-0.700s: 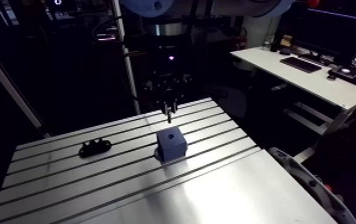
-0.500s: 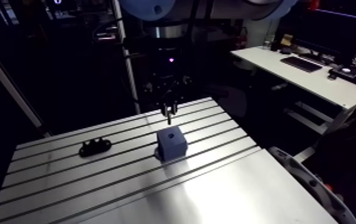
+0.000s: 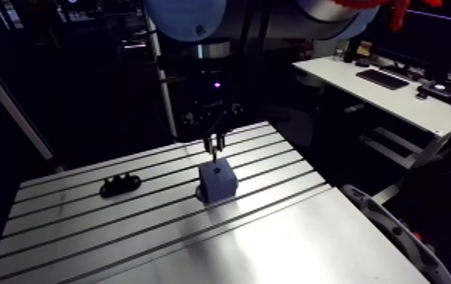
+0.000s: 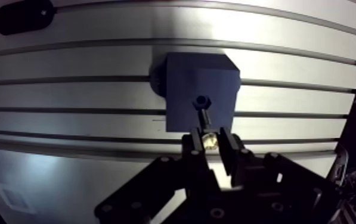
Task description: Pick up the M10 bolt and insert it into the hex recess until seated.
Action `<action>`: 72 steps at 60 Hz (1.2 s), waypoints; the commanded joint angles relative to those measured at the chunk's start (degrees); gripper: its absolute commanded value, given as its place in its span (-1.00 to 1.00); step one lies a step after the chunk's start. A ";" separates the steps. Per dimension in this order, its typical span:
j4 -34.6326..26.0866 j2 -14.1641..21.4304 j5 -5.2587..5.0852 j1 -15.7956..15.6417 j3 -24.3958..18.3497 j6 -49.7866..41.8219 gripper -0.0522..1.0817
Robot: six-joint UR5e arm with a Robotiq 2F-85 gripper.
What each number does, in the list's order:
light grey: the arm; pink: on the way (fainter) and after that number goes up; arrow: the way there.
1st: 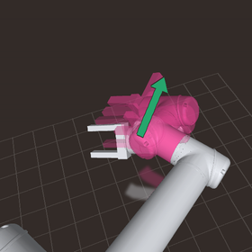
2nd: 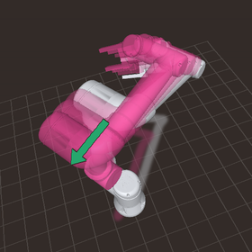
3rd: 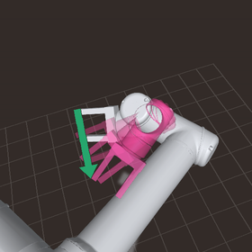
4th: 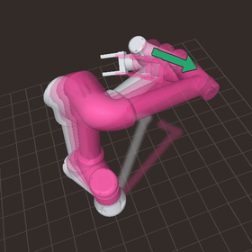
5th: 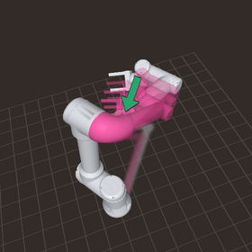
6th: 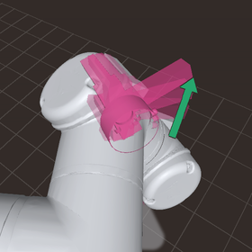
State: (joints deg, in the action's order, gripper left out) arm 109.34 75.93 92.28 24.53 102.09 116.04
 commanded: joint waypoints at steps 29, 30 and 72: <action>0.57 -1.17 0.14 0.00 0.78 0.02 0.56; 0.57 -1.26 0.14 0.00 0.78 0.02 0.56; 0.66 -2.24 0.23 0.00 0.34 0.20 0.56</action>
State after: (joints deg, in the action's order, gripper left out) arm 110.00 74.04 92.50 24.53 102.54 116.21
